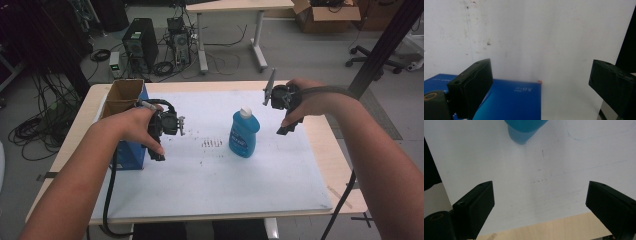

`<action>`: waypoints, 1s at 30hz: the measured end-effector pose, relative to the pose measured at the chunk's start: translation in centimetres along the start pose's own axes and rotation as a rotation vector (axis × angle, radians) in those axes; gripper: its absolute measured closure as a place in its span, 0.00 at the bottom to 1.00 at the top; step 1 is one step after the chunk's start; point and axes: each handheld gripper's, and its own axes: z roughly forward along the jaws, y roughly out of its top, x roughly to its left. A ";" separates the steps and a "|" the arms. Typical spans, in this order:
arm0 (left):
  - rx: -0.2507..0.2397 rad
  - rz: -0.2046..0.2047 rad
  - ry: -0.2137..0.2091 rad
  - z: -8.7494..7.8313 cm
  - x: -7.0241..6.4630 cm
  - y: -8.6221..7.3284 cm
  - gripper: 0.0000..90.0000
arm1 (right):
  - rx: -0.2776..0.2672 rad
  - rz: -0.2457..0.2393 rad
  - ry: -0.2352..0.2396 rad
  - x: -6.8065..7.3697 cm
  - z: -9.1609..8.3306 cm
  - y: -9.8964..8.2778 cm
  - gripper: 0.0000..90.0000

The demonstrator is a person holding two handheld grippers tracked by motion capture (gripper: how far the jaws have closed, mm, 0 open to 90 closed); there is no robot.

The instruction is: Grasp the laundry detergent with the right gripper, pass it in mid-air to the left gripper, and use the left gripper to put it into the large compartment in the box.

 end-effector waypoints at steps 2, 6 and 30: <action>0.000 0.001 -0.003 0.0 0.0 0.1 0.06 | -0.014 0.006 0.000 0.0 0.0 -0.2 0.09; 0.014 0.008 0.002 0.2 -0.2 0.4 0.07 | -0.007 0.003 0.000 0.0 0.0 -0.4 0.09; 0.010 0.013 0.004 0.2 -0.4 0.4 0.07 | -0.023 0.006 0.014 1.6 1.2 -0.8 0.09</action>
